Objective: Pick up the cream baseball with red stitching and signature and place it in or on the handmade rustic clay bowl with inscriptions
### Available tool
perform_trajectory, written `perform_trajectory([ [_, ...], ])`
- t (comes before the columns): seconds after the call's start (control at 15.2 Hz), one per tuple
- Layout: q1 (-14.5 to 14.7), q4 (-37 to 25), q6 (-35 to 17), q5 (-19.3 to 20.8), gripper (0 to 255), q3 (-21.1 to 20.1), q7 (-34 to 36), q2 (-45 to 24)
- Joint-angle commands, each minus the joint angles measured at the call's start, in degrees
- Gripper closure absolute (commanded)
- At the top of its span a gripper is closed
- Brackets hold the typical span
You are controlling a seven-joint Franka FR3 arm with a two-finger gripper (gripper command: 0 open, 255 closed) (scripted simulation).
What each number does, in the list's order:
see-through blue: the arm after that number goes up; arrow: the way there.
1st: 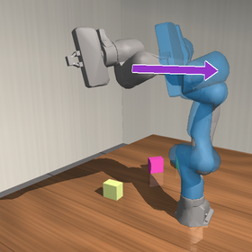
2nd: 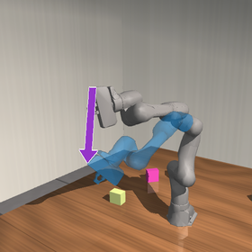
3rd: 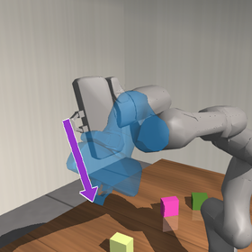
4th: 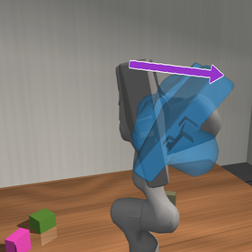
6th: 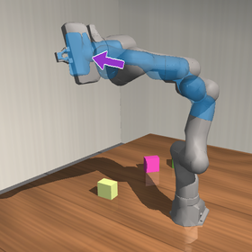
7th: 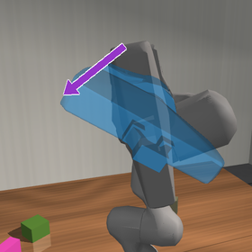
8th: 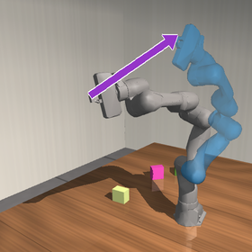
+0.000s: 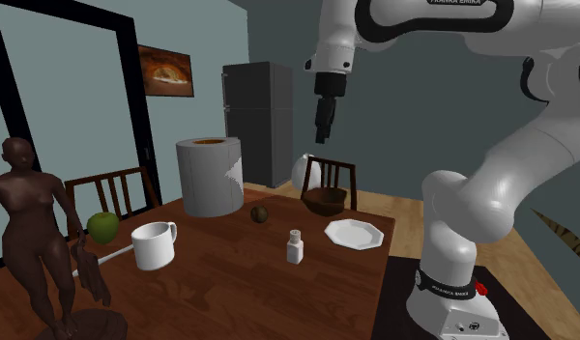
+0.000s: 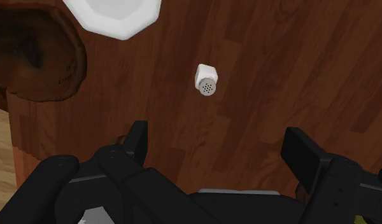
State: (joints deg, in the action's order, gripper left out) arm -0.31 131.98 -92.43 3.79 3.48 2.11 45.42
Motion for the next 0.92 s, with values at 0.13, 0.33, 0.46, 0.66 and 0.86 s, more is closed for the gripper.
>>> perform_trajectory([
  [0.13, -0.4, 1.6, -3.8, 0.3, 0, 1.6, -0.8, -1.8],
  [0.33, -1.0, 3.5, -9.5, 0.5, 0, 4.0, -2.0, -5.1],
  [0.46, -1.3, 4.4, -13.2, 0.5, 0, 5.6, -2.9, -7.7],
  [0.66, -1.6, 5.1, -18.8, 0.1, 0, 8.0, -4.5, -12.2],
  [0.86, -1.6, 5.1, -24.2, -0.8, 0, 10.5, -6.2, -17.3],
])
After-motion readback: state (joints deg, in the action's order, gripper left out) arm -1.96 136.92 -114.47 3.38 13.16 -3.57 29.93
